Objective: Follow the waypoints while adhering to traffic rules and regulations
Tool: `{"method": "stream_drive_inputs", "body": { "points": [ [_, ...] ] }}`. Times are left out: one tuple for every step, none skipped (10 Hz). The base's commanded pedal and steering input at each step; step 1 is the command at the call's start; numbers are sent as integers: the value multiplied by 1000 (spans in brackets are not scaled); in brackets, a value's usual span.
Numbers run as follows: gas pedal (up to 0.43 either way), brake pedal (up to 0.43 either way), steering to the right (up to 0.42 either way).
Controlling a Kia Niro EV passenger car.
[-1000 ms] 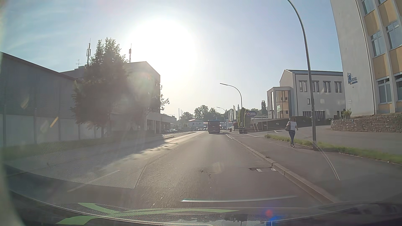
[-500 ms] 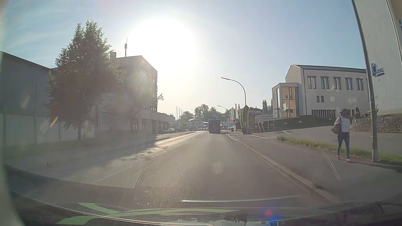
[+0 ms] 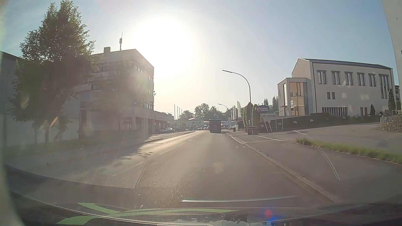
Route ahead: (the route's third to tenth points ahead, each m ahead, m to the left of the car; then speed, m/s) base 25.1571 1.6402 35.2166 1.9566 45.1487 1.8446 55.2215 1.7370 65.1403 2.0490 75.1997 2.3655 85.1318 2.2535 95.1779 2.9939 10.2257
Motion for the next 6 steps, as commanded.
{"method": "stream_drive_inputs", "body": {
  "points": [
    [39,0,-7],
    [39,0,-8],
    [47,0,-8],
    [47,0,-8],
    [47,0,-6],
    [59,0,-4]
  ]
}}
